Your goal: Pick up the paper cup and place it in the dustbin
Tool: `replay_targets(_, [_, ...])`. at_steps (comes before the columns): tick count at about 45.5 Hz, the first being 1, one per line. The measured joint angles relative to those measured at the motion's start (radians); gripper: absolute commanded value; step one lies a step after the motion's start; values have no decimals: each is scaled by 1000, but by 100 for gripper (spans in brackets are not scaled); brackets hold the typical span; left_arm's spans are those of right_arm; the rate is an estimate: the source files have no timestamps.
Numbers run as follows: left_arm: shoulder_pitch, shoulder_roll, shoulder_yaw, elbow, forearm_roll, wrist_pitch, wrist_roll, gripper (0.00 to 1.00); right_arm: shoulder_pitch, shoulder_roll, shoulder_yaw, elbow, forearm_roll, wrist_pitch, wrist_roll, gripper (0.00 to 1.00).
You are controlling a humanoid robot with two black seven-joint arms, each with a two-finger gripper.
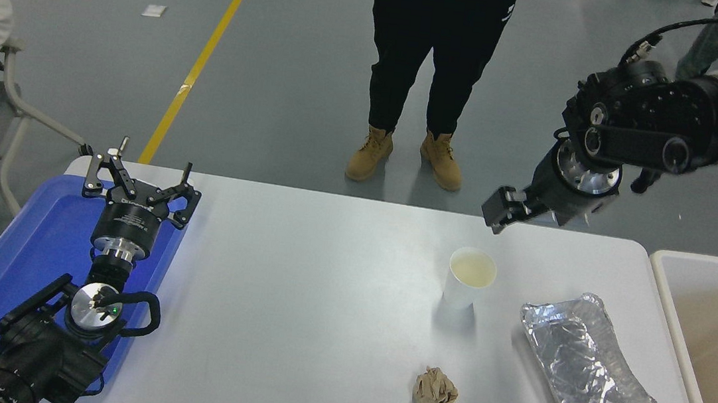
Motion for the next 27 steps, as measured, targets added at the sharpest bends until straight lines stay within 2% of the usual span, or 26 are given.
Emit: replay_targets(27, [0,0,0,0,-1,0,0,100,-295,61,92,-227,-51,-87,-1,100])
